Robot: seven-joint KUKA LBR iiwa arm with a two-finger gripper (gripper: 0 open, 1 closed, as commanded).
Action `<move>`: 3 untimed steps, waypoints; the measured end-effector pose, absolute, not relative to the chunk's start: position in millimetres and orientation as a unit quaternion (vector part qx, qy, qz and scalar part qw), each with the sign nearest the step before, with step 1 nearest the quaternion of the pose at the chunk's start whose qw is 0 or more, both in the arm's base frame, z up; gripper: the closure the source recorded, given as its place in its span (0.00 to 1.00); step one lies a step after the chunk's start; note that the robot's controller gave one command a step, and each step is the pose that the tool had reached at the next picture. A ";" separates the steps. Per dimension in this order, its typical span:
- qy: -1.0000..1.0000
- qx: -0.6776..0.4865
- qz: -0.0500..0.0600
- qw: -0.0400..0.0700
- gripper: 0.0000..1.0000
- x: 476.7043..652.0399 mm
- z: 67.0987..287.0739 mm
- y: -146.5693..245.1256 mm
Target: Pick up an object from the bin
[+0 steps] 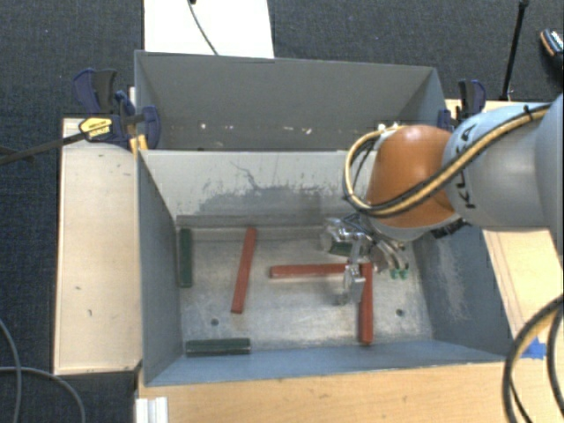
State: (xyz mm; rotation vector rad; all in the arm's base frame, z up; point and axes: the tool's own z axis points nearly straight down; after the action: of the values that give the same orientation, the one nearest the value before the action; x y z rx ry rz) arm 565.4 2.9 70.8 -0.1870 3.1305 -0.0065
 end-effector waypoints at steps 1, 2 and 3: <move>0.999 -0.047 0.000 0.000 0.00 559.5 70.6 -26.4; 1.000 0.002 -0.001 0.003 0.00 587.2 71.2 -90.3; 1.000 0.021 -0.003 0.005 0.00 572.0 146.1 -151.5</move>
Offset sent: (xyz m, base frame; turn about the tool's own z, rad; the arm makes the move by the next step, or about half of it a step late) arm -0.0063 -0.0271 -0.0008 0.0200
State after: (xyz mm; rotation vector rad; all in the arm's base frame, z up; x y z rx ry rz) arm 572.0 -151.5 146.1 0.0656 3.1303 -0.0082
